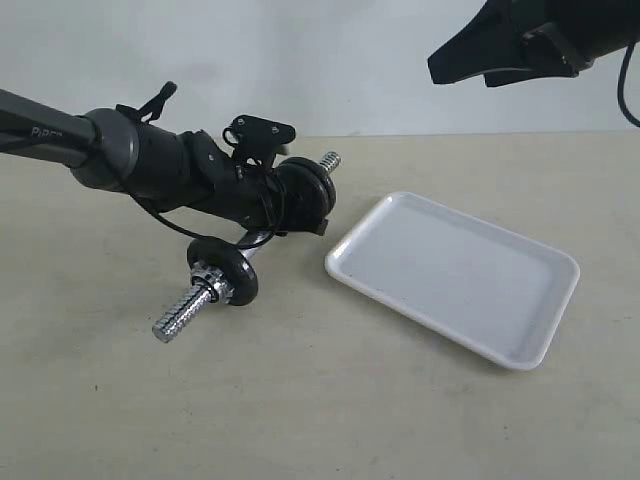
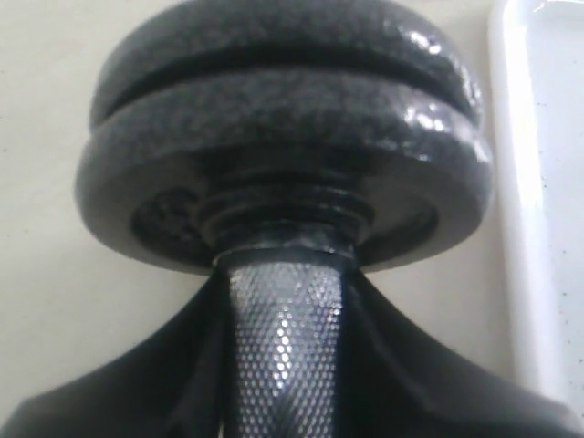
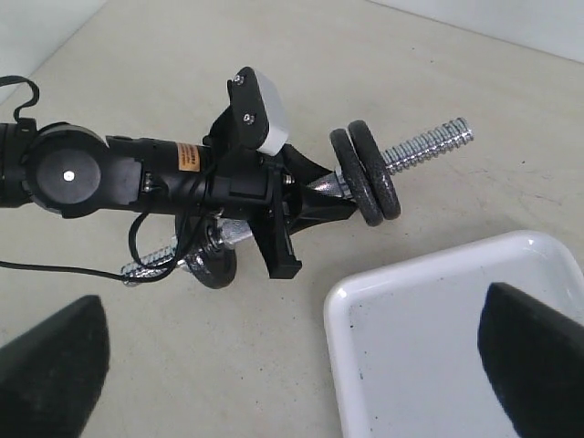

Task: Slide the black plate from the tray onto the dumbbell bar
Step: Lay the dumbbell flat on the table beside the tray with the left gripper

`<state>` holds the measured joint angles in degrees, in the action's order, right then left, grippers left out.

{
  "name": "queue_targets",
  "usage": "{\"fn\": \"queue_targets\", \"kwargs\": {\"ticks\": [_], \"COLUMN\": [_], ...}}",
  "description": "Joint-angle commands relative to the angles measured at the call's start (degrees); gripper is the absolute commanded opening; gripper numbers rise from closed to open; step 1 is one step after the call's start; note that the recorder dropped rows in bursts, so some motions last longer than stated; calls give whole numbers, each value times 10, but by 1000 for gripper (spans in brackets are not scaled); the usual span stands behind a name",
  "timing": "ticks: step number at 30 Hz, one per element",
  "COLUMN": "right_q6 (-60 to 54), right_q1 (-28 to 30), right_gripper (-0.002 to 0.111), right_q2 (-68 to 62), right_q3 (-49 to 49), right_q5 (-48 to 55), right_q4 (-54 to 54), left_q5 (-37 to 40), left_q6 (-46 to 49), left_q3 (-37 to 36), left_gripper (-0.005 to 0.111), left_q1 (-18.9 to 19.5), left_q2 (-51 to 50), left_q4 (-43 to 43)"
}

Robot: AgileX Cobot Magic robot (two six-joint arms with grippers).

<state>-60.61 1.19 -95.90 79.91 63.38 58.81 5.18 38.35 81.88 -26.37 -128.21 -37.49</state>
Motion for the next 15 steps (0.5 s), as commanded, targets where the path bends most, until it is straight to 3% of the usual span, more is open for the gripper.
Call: {"fn": "queue_targets", "kwargs": {"ticks": [1, 15], "right_q6": [-3, -3], "right_q1": [5, 5], "right_gripper": [104, 104], "right_q2": [4, 4], "right_q3": [1, 1], "right_q5": [-1, -1], "right_q4": [6, 6], "left_q5": [-39, -36], "left_q6": [1, -1], "left_q3": [15, 15], "left_gripper": [35, 39], "left_q1": [-1, -1], "left_q2": [16, 16], "left_q4": [-6, -10]}}
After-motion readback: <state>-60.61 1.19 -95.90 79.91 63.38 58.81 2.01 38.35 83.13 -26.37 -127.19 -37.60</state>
